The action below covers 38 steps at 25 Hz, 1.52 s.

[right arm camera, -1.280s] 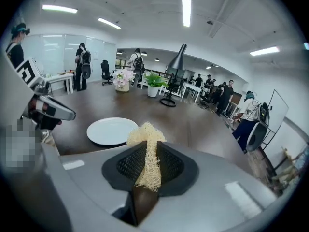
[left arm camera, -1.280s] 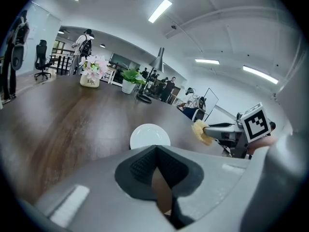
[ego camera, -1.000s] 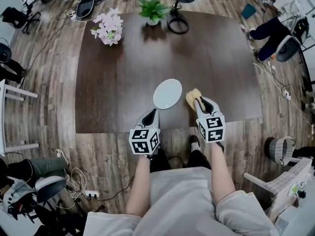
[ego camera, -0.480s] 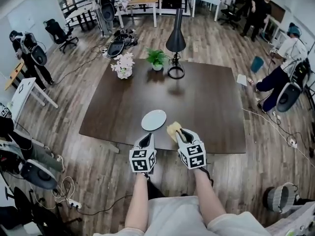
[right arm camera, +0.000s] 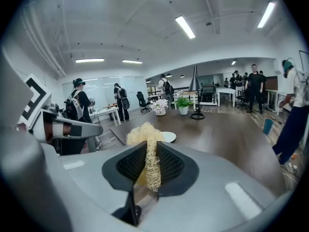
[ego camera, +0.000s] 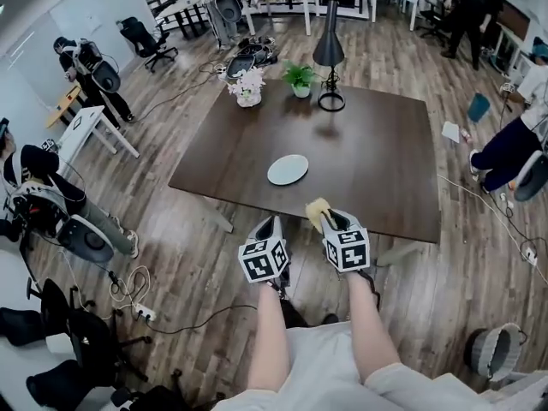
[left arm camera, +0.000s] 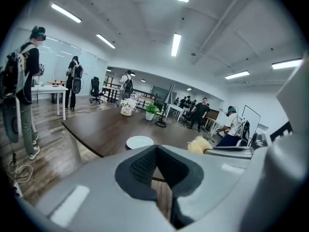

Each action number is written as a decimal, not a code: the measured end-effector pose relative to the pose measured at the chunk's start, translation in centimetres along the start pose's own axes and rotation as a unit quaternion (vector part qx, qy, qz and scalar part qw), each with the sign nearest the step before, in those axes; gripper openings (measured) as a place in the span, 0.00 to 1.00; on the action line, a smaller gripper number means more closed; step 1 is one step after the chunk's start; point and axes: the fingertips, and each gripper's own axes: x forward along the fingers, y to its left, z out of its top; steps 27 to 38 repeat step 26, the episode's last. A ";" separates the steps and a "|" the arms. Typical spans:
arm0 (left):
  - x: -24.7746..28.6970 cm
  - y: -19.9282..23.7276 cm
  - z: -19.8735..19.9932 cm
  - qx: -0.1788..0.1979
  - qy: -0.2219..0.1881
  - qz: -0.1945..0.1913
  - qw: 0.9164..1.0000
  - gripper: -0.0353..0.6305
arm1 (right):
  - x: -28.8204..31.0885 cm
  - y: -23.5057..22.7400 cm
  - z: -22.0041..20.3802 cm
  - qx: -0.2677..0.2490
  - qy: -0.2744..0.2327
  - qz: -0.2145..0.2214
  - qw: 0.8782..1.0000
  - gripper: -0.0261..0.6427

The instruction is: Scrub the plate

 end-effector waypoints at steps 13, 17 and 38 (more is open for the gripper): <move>-4.3 0.0 0.7 0.059 -0.021 -0.025 0.998 0.06 | -0.8 5.3 1.9 -0.016 -0.039 0.028 0.999 0.15; -5.2 0.4 1.6 0.058 -0.025 -0.030 0.998 0.06 | -1.2 7.2 3.0 -0.025 -0.042 0.037 0.998 0.15; -2.9 -1.3 -1.2 0.054 -0.030 -0.029 0.998 0.06 | -0.7 4.8 0.6 -0.039 -0.045 0.052 0.997 0.15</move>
